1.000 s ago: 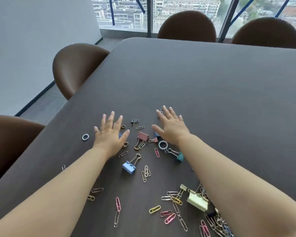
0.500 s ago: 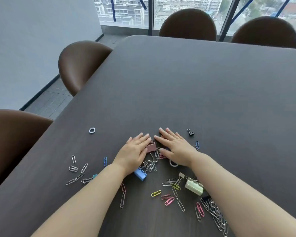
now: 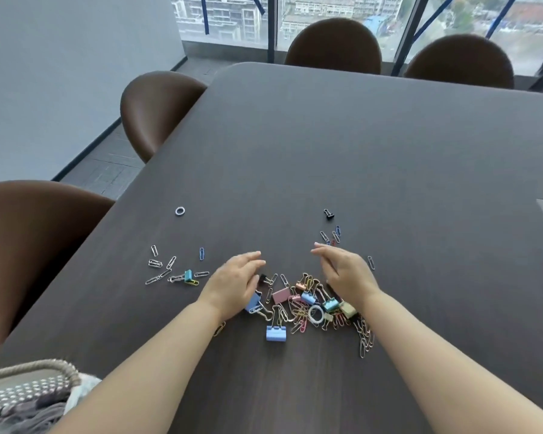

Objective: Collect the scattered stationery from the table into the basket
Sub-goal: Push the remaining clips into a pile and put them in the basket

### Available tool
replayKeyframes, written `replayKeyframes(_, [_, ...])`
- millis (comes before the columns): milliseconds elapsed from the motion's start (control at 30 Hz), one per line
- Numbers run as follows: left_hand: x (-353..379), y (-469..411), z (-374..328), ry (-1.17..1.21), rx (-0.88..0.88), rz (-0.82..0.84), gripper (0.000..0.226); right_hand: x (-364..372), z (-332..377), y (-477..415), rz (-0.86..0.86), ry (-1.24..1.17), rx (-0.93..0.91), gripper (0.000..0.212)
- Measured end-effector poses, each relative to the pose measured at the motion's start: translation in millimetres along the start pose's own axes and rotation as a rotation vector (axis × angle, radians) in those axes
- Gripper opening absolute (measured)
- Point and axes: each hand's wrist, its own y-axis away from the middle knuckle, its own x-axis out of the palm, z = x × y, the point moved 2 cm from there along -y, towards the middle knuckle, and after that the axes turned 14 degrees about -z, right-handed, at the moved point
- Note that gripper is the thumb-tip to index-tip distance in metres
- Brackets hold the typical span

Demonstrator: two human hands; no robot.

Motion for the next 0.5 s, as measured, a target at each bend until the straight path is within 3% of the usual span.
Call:
replayKeyframes(100, [-2.8,-32.7,23.9,-0.141,-0.071,-0.02,0.048,4.2,-11.1,-32.5,0.022,0.124,0.009,0.038])
replayKeyframes(267, [-17.1,-86.9,89.6,-0.505,-0.411,-0.061,0.063,32.8,-36.6,-90.4,0.158,0.317,0.065,0.062])
replayKeyframes(367, [-14.2,-100.3,123.6,-0.444,-0.622,-0.034,0.066,57.1,-41.7,-103.0,0.209,0.444,0.055,0.069])
replayKeyframes(500, [0.3,-96.9,123.5,-0.387,-0.563,-0.035,0.065,69.0,-34.9,-102.5,0.196,0.465,0.018,0.07])
